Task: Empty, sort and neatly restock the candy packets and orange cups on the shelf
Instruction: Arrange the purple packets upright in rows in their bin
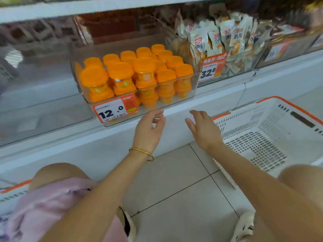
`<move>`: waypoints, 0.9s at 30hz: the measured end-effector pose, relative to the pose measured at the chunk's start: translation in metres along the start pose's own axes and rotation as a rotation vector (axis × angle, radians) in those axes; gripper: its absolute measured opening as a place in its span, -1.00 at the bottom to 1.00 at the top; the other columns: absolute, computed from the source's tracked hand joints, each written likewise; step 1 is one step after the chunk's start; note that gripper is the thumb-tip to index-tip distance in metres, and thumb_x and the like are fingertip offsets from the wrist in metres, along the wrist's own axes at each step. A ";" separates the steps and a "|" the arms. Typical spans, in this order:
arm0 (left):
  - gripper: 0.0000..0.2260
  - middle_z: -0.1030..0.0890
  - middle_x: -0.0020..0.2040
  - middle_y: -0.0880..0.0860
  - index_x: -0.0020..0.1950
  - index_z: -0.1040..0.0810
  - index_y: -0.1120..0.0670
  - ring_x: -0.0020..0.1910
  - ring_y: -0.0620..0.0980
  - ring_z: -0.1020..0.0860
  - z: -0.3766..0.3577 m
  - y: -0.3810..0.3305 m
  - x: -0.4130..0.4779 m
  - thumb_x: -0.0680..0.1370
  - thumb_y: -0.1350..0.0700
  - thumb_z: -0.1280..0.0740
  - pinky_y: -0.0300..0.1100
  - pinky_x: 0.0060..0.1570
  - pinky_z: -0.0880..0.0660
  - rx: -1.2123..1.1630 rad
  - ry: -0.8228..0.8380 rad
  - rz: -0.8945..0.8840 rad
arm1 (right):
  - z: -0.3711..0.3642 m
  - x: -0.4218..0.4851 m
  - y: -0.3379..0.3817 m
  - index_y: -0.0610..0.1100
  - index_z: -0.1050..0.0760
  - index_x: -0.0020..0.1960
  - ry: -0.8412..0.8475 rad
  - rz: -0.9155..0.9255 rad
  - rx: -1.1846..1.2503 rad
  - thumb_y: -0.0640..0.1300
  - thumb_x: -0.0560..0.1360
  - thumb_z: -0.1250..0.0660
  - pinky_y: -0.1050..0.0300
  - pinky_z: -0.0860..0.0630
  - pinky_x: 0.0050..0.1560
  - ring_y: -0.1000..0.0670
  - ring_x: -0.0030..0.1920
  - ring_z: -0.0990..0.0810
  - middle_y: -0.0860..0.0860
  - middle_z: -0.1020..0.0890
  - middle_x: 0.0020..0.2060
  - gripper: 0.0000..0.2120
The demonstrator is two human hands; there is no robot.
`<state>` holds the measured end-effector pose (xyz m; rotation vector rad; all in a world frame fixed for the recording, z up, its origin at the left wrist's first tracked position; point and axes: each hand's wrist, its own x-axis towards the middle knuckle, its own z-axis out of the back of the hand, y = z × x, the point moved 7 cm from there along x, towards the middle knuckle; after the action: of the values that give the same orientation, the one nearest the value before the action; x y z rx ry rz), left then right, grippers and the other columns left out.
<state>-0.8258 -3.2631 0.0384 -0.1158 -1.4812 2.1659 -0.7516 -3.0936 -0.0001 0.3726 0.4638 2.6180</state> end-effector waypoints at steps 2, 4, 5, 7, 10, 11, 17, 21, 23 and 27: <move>-0.83 -0.59 0.01 0.01 0.10 -0.57 0.10 -0.06 -0.11 -0.53 0.047 -0.029 0.004 0.56 0.11 -0.26 -0.27 -0.02 -0.45 0.206 -0.106 -0.239 | 0.039 0.012 0.051 -0.18 -0.43 0.27 -0.163 0.158 0.060 0.06 0.62 -0.09 -0.10 -0.46 -0.05 -0.25 0.16 -0.46 -0.19 -0.50 0.16 -0.60; -0.80 -0.58 0.03 0.04 0.08 -0.56 0.07 0.02 0.10 -0.50 0.089 -0.044 0.008 0.53 0.04 -0.24 -0.13 0.05 -0.36 0.487 -0.216 -0.391 | 0.067 0.023 0.098 -0.20 -0.52 0.10 -0.287 0.327 0.064 0.04 0.56 -0.14 -0.08 -0.45 -0.19 -0.27 0.00 -0.51 -0.20 -0.55 0.00 -0.65; -0.77 -0.56 0.08 0.06 0.10 -0.55 0.07 0.06 0.14 -0.48 0.106 -0.048 0.010 0.52 0.01 -0.24 -0.12 0.08 -0.30 0.601 -0.286 -0.431 | 0.075 0.030 0.117 -0.19 -0.54 0.06 -0.319 0.391 0.025 0.01 0.53 -0.18 -0.07 -0.44 -0.21 -0.27 -0.04 -0.52 -0.19 -0.56 -0.04 -0.70; -0.65 -0.49 0.20 0.16 0.19 -0.49 0.13 0.16 0.21 -0.43 0.133 -0.052 0.011 0.47 -0.01 -0.28 -0.07 0.19 -0.27 0.732 -0.399 -0.455 | 0.076 0.043 0.141 -0.17 -0.57 0.02 -0.334 0.446 -0.070 -0.04 0.48 -0.30 -0.07 -0.44 -0.20 -0.25 -0.06 -0.52 -0.15 -0.58 -0.09 -0.77; -0.35 -0.32 0.39 0.29 0.38 -0.29 0.17 0.36 0.30 -0.30 0.150 -0.042 0.015 0.40 -0.04 -0.44 0.16 0.34 -0.26 0.812 -0.448 -0.419 | 0.060 0.059 0.148 -0.14 -0.58 -0.01 -0.319 0.431 -0.113 0.00 0.44 -0.35 -0.08 -0.47 -0.17 -0.23 -0.05 -0.51 -0.12 -0.58 -0.12 -0.76; -0.26 -0.26 0.43 0.30 0.43 -0.21 0.14 0.40 0.30 -0.25 0.152 -0.038 0.016 0.38 -0.06 -0.46 0.20 0.36 -0.23 0.837 -0.436 -0.407 | 0.055 0.062 0.146 -0.15 -0.57 -0.02 -0.324 0.421 -0.108 0.02 0.44 -0.34 -0.08 -0.47 -0.16 -0.22 -0.06 -0.50 -0.11 -0.58 -0.13 -0.74; 0.00 -0.21 0.48 0.26 0.50 -0.05 0.11 0.46 0.24 -0.21 0.155 -0.013 0.029 0.24 -0.14 -0.52 0.27 0.35 -0.19 0.961 -0.355 -0.329 | 0.043 0.070 0.131 -0.18 -0.51 -0.06 -0.349 0.422 0.144 0.13 0.45 -0.23 -0.01 -0.43 -0.16 -0.16 -0.08 -0.48 -0.11 -0.54 -0.13 -0.64; -0.09 -0.26 0.46 0.25 0.49 -0.06 0.13 0.44 0.23 -0.25 0.159 -0.008 0.034 0.31 -0.28 -0.31 0.25 0.33 -0.22 0.931 -0.333 -0.312 | 0.040 0.073 0.122 -0.17 -0.47 -0.11 -0.356 0.448 0.231 0.11 0.45 -0.26 0.11 -0.31 -0.16 -0.11 -0.11 -0.45 -0.08 -0.52 -0.17 -0.68; -0.13 -0.26 0.46 0.24 0.49 -0.05 0.13 0.44 0.23 -0.25 0.161 -0.006 0.035 0.33 -0.32 -0.19 0.24 0.34 -0.22 0.901 -0.312 -0.287 | 0.040 0.073 0.121 -0.19 -0.49 -0.12 -0.370 0.475 0.253 0.09 0.45 -0.28 0.18 -0.27 -0.15 -0.07 -0.11 -0.41 -0.09 -0.52 -0.19 -0.69; -0.14 -0.26 0.47 0.23 0.49 -0.04 0.12 0.44 0.22 -0.26 0.161 -0.003 0.038 0.35 -0.34 -0.15 0.25 0.33 -0.24 0.905 -0.288 -0.248 | 0.039 0.079 0.120 -0.19 -0.51 -0.15 -0.372 0.453 0.341 -0.02 0.39 -0.40 0.23 -0.21 -0.15 -0.06 -0.12 -0.40 -0.09 -0.54 -0.22 -0.77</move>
<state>-0.9131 -3.3822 0.1137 0.6711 -0.4726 2.4777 -0.8525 -3.1466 0.0953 1.1732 0.7689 2.7879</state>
